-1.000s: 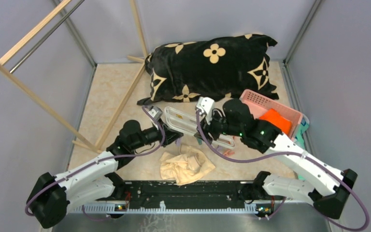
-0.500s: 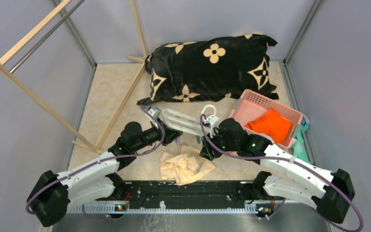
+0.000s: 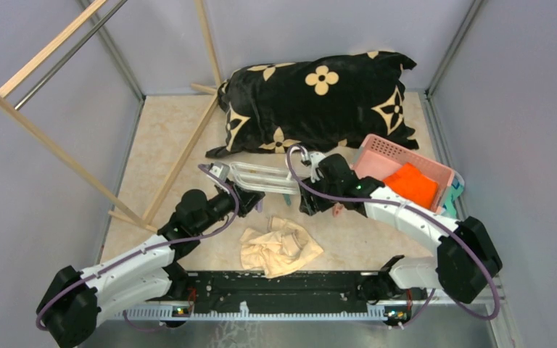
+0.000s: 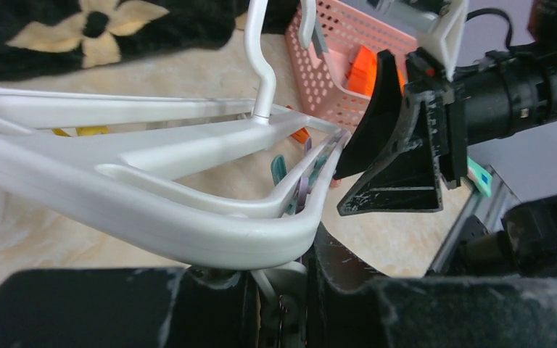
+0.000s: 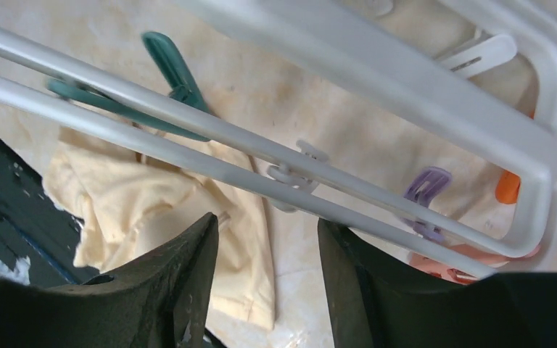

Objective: Clip the underwear to the hanger
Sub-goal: Clamp the underwear onto the hanger.

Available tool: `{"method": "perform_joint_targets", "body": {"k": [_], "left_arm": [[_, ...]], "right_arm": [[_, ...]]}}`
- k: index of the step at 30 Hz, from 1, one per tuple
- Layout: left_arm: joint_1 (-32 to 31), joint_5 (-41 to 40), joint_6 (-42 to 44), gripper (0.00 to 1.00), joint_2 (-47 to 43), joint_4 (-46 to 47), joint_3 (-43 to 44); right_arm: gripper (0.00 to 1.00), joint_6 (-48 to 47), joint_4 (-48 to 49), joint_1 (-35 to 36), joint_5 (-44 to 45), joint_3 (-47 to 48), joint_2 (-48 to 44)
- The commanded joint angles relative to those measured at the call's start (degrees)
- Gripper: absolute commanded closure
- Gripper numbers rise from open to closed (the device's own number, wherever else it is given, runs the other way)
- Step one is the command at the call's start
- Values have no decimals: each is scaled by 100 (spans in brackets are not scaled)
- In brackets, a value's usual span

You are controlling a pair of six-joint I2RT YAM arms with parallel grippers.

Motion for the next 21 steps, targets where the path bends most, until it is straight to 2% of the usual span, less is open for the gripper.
{"method": "perform_joint_targets", "body": {"k": [1,3,5,8,11,15,18,21], "left_arm": [[1,-762,77,100,10,-222,-186],[3,-1041,66,100,44,-123,-233],[9,-1161,104,100,97,-21,-238],[10,-1194,179,100,184,120,-216],[10,-1141,268,100,295,180,-167],[10,-1092,321,100,309,84,-103],[10,-1132,379,100,206,19,-121],[17,-1180,411,100,116,-32,-123]], "right_arm": [[46,-513,563,-62,-465,781,249],[43,-394,666,-43,-1034,773,261],[40,-196,582,99,-1214,736,285],[40,312,699,550,-770,557,335],[42,985,1246,755,-377,131,387],[44,1059,1268,756,171,-1,655],[44,1000,1098,756,110,9,839],[43,1233,1304,756,-312,-236,745]]}}
